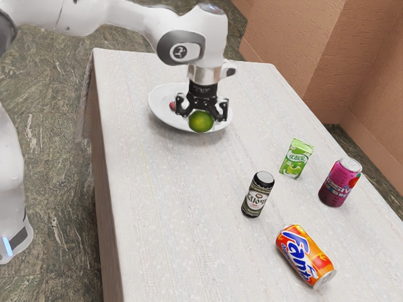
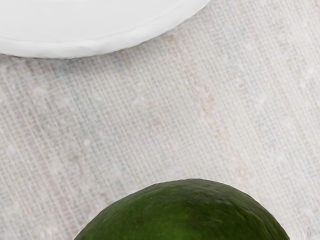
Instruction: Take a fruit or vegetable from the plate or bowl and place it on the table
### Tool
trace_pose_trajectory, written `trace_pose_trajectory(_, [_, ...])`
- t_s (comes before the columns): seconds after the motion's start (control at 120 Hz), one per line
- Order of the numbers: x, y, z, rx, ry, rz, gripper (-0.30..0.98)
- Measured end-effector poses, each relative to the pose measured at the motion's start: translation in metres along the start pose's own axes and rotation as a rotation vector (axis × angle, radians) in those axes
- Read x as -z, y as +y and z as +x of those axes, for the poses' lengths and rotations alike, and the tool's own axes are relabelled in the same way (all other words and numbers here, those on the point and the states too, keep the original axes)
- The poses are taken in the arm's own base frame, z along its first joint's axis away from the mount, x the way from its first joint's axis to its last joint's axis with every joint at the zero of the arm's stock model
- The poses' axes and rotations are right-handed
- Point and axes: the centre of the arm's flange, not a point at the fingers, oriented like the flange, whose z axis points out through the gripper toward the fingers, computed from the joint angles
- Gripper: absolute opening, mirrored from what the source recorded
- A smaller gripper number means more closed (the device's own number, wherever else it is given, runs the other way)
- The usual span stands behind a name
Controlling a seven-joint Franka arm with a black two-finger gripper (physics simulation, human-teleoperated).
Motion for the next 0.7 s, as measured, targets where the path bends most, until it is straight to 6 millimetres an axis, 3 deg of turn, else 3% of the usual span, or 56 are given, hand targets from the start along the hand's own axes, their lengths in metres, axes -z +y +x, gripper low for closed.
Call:
trace_pose_trajectory(0.108, [-0.011,0.025,-0.056,-0.032,-0.035,0.010,0.28])
trace_pose_trajectory(0.158, [-0.013,0.031,-0.071,-0.026,-0.045,0.012,0.28])
trace_pose_trajectory(0.25, [-0.017,0.036,-0.085,0.002,-0.058,0.018,0.27])
trace_pose_trajectory(0.333, [-0.019,0.041,-0.100,0.012,-0.065,0.018,0.47])
trace_pose_trajectory(0.533, [-0.012,0.040,-0.096,0.100,-0.064,-0.001,0.63])
trace_pose_trajectory(0.583, [0.003,0.046,-0.096,0.129,-0.059,-0.026,0.65])
trace_pose_trajectory(0.642, [0.055,0.055,-0.085,0.190,-0.052,-0.091,0.66])
trace_pose_trajectory(0.7, [0.114,0.041,-0.048,0.320,-0.068,-0.140,0.67])
